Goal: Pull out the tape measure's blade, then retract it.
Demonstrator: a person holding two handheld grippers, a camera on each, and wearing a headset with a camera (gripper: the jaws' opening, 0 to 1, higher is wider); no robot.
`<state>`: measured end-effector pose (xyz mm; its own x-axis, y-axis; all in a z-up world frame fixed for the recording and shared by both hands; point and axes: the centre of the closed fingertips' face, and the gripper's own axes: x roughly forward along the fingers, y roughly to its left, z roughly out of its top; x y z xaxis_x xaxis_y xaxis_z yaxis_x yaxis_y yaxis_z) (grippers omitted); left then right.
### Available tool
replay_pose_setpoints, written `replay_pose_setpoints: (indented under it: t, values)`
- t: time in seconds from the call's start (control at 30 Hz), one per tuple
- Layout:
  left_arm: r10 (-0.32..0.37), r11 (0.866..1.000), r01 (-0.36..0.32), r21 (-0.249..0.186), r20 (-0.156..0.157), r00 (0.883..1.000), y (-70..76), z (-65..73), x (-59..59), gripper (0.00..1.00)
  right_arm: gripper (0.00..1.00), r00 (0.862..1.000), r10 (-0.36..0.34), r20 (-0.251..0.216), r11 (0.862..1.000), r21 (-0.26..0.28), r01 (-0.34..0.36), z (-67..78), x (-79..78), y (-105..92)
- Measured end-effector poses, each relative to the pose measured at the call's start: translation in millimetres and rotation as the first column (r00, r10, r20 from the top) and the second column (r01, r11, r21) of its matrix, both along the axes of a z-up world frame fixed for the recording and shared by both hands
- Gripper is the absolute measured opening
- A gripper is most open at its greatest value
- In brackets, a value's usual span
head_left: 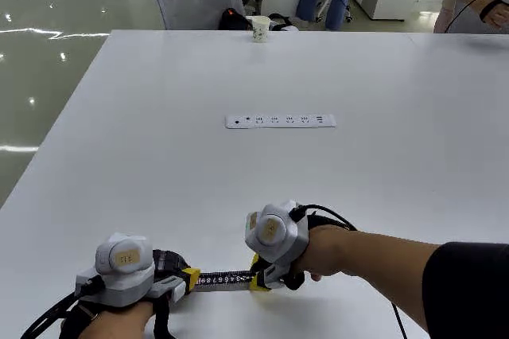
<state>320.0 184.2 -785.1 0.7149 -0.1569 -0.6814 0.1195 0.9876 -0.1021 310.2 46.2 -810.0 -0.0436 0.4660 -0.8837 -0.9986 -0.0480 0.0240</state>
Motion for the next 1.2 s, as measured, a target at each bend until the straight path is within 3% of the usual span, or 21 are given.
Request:
replay_pose_setpoints:
  t: [1.2]
  values:
    - [-0.017,0.999,0.016,-0.032,-0.004,1.0,0.0,1.4,-0.8,0.62,0.11,1.0,-0.011,-0.011,0.999,0.035,0.012,0.6,-2.2,14.8]
